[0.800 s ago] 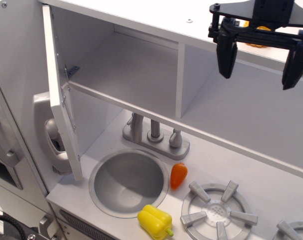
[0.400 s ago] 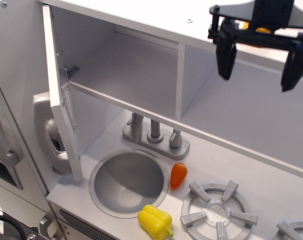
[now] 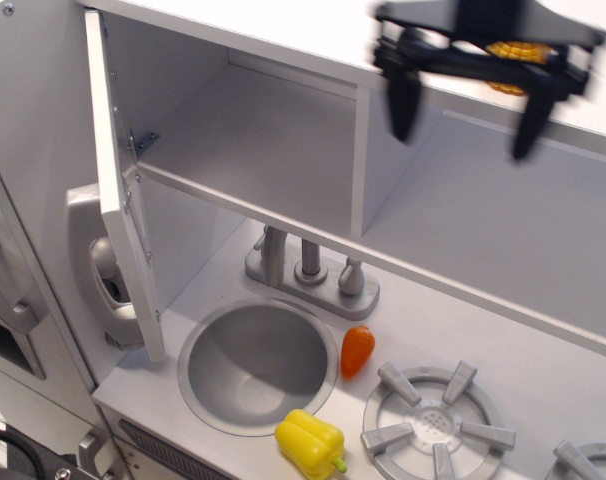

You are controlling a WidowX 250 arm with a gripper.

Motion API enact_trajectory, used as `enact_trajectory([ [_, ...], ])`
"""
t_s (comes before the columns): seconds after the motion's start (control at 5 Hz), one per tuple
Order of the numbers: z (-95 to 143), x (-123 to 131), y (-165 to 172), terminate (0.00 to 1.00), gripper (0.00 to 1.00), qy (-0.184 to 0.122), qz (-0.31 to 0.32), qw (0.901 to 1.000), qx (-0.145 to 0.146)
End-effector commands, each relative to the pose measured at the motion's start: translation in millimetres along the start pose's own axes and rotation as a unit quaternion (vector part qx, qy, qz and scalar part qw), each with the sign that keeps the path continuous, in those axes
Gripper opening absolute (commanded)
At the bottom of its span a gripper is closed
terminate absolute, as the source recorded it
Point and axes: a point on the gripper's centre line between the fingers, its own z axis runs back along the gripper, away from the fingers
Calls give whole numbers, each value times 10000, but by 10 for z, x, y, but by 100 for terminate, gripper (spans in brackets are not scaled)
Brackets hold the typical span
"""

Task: Close microwave

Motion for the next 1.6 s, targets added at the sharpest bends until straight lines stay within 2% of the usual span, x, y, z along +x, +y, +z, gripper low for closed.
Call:
enact_trajectory([
  [0.0,345,12,677,0,100,-464,8,9989,-50],
  [0.2,465,-12,966,0,100,-542,24,9985,-75],
  [0.4,442,-48,1251,0,100,-529,192,9984,67],
  [0.8,295,-216,1689,0,100,-612,599,9963,-61],
  [1.0,225,-258,1805,0,100,-717,551,9959,83],
  [1.2,175,-272,1869,0,100,-689,589,9959,66],
  [1.4,28,-296,1797,0,100,-636,609,9961,76],
])
